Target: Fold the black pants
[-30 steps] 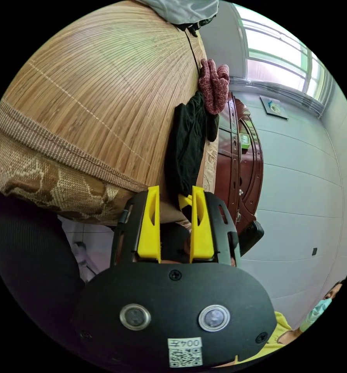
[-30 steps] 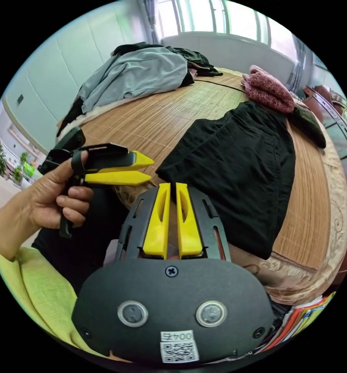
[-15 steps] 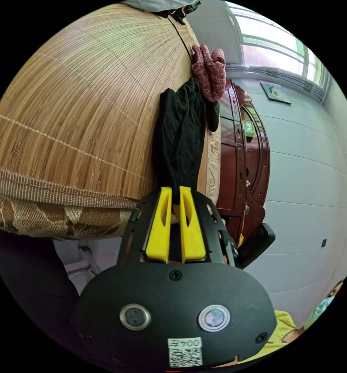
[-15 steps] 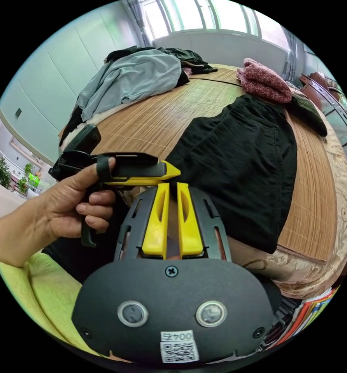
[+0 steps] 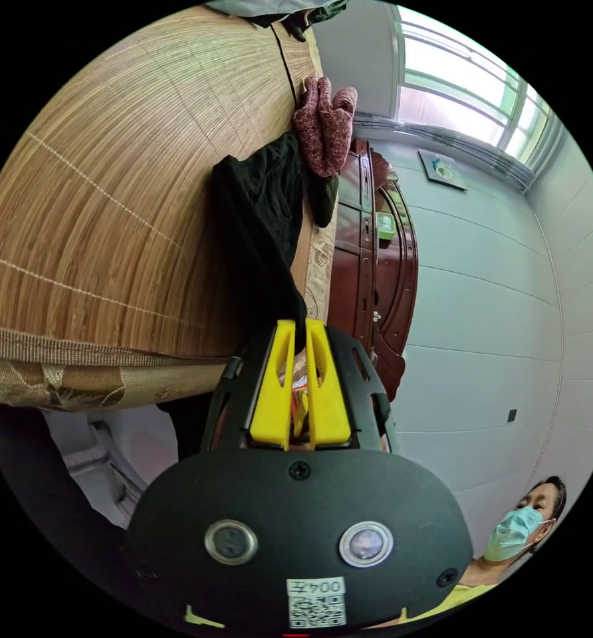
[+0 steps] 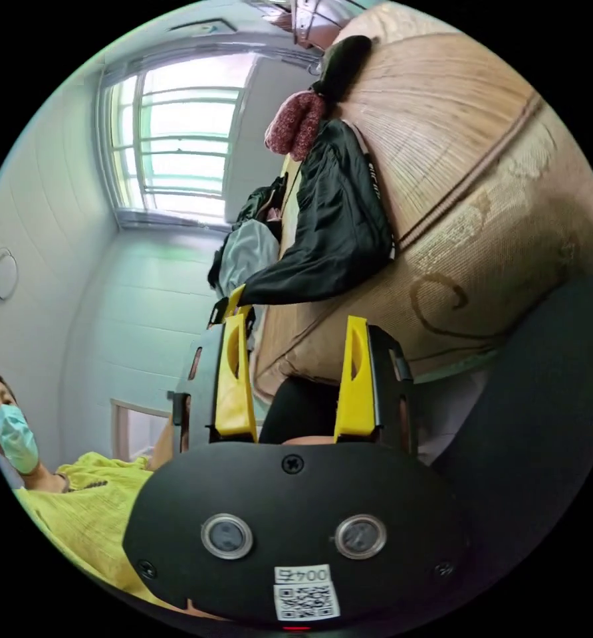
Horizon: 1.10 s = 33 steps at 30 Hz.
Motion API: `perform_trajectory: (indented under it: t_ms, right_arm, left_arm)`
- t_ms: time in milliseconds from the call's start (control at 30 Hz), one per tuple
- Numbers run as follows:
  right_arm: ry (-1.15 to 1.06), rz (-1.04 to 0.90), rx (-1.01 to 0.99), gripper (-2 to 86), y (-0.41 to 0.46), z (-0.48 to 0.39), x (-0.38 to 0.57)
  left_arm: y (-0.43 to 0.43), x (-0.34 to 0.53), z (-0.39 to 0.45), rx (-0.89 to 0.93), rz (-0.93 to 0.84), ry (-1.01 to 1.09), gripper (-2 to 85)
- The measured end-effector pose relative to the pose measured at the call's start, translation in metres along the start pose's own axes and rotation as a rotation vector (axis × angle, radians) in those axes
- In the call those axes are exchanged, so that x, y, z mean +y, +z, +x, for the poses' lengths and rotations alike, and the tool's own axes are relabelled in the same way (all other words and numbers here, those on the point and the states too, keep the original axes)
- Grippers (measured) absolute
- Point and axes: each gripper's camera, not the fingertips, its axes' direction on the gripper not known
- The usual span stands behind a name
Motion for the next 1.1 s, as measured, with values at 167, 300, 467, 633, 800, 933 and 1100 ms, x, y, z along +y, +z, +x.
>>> perform_trajectory:
  t_ms: [167, 300, 467, 633, 800, 933, 1100]
  right_arm:
    - [0.068, -0.002, -0.129, 20.5, -0.017, 0.016, -0.028]
    - [0.102, 0.044, -0.166, 20.4, -0.034, 0.015, -0.053]
    - [0.154, 0.118, -0.187, 19.0, -0.066, 0.016, -0.076]
    - [0.181, 0.204, -0.154, 17.4, -0.11, 0.013, -0.092]
    - [0.161, 0.227, -0.095, 14.4, -0.133, 0.004, -0.104]
    - [0.147, 0.211, -0.022, 8.6, -0.135, -0.012, -0.115]
    - [0.12, 0.151, 0.063, 7.7, -0.128, -0.036, -0.123]
  left_arm:
    - [-0.003, -0.002, 0.007, 0.009, 0.0, 0.011, 3.2]
    - [-0.005, -0.005, 0.011, 0.005, -0.004, 0.022, 3.2]
    - [-0.011, -0.01, 0.012, 0.009, 0.003, 0.022, 3.1]
    - [-0.012, -0.012, 0.006, 0.0, -0.003, 0.014, 3.1]
    - [-0.014, -0.012, -0.008, -0.026, -0.006, -0.005, 3.1]
    - [-0.016, -0.011, -0.025, -0.039, -0.009, -0.032, 3.1]
    - [-0.019, -0.008, -0.042, -0.044, 0.004, -0.057, 3.3]
